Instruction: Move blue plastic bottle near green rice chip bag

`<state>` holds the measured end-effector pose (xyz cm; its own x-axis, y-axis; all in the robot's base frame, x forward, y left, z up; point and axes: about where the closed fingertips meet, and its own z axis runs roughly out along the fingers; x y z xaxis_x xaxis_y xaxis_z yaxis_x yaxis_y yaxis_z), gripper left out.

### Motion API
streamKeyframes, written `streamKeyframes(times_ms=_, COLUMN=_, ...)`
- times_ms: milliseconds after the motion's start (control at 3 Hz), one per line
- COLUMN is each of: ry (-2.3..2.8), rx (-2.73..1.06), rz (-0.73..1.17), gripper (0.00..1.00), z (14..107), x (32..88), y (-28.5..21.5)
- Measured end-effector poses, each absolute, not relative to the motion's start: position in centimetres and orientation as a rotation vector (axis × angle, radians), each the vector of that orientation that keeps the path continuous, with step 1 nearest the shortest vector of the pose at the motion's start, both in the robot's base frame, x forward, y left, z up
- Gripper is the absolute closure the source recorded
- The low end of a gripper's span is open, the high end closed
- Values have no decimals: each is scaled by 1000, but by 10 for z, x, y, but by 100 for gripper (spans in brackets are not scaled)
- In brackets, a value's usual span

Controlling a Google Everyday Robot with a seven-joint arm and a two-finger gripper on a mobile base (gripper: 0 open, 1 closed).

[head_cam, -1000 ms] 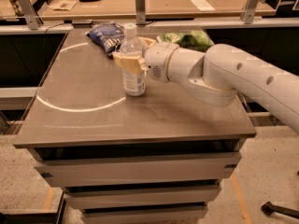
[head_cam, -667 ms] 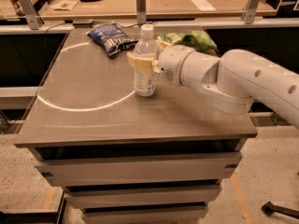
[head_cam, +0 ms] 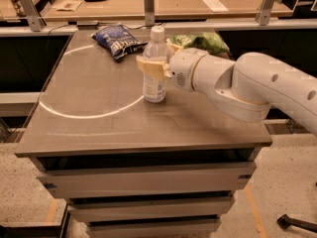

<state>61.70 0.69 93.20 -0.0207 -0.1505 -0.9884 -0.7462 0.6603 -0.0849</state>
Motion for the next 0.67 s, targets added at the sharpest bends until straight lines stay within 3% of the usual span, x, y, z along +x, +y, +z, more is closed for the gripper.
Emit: streamKeyframes(times_ms=667, ry=1549, rx=-768, rz=557, gripper=100, z=932, x=617, y=7)
